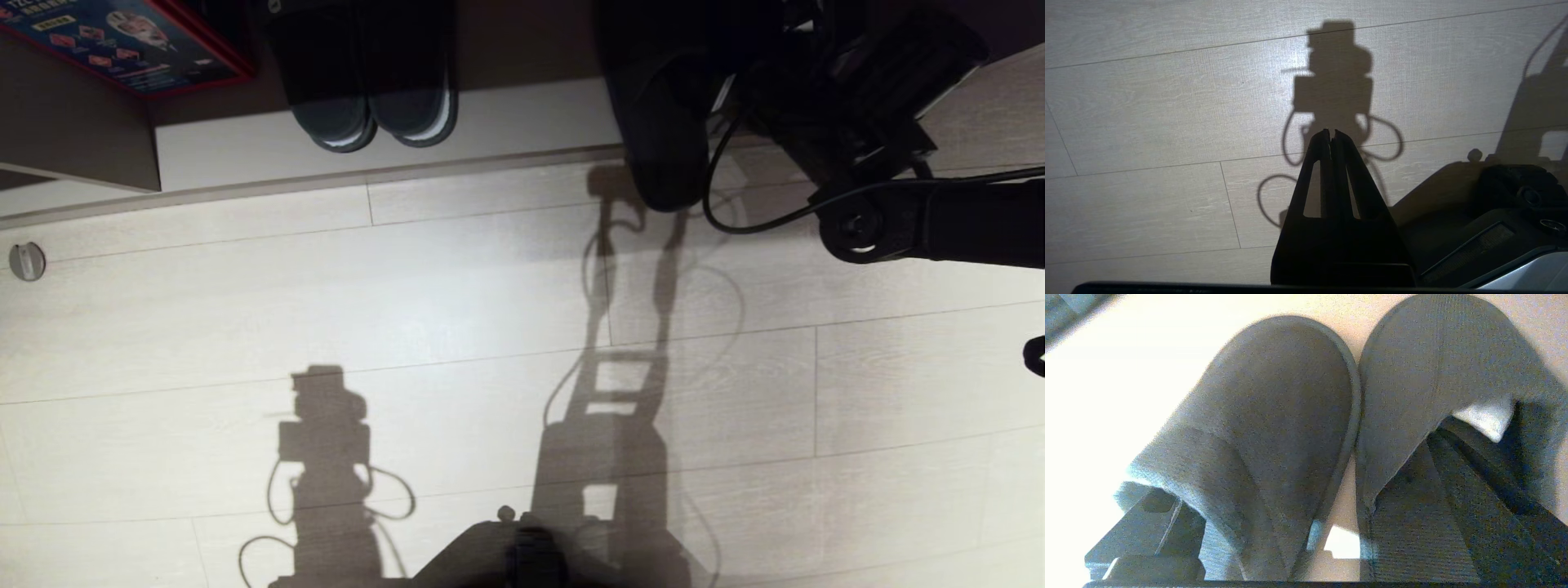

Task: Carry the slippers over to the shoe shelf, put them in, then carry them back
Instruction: Pick up the slippers in the shoe cabinet

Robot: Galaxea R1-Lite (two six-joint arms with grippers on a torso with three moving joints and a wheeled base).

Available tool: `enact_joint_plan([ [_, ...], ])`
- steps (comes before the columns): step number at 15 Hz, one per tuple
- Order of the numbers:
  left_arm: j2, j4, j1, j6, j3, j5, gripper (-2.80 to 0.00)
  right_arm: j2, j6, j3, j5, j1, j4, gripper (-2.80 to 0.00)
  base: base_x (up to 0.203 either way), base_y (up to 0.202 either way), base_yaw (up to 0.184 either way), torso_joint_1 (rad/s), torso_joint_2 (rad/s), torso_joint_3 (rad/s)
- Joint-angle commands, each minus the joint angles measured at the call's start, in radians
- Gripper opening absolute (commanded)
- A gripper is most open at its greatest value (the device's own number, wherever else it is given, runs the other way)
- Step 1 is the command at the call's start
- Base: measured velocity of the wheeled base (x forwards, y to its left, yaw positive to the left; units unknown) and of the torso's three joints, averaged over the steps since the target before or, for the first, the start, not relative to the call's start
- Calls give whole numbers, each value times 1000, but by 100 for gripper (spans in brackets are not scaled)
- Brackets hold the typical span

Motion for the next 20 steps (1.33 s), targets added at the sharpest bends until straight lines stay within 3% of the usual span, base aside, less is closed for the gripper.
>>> enact_joint_plan([
  [1,0,0,0,0,-2,0,-280,-74,-2,51,2,3,22,0,0,0,0,0,0,0],
  [9,0,0,0,0,-1,0,-280,-260,62,282,-20,5,199,0,0,0,0,0,0,0],
  [20,0,0,0,0,0,0,-280,-426,94,341,-84,5,633,0,0,0,0,0,0,0],
])
